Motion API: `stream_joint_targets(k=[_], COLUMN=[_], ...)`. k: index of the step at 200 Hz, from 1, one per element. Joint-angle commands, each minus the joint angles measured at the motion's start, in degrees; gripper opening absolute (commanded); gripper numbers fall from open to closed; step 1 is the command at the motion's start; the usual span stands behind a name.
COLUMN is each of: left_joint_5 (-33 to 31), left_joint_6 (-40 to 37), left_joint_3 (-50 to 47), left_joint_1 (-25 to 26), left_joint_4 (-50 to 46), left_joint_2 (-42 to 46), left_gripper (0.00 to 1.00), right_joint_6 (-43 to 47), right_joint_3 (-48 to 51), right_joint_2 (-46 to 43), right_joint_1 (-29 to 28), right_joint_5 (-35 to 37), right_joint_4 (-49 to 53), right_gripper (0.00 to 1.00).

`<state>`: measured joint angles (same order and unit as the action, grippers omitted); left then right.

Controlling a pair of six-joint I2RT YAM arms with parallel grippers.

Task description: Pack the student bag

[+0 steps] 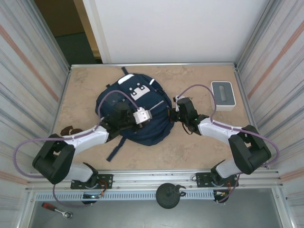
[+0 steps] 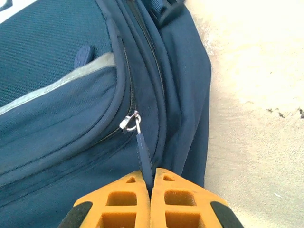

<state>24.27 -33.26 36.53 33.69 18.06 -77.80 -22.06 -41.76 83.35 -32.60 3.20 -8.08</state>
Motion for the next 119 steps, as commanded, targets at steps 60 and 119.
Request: stream_joint_targets(k=[60,119], left_joint_5=[32.6,29.5], left_joint_6=[-9.3,-9.6], left_joint_3=[5.9,10.6], left_joint_1=[-6.6,-6.6], left_joint_4=[-5.6,-3.6], left_joint_2=[-1.6,-9.1], left_gripper=[0.0,0.0], right_joint_6=[2.3,2.5], right_joint_3=[-7.3,-3.9], right_joint_2=[3.8,-1.7], right_joint_1=[4.8,6.1], right_joint_5=[1.0,0.8], right_joint_4=[2.9,7.9], right_gripper=[0.0,0.29])
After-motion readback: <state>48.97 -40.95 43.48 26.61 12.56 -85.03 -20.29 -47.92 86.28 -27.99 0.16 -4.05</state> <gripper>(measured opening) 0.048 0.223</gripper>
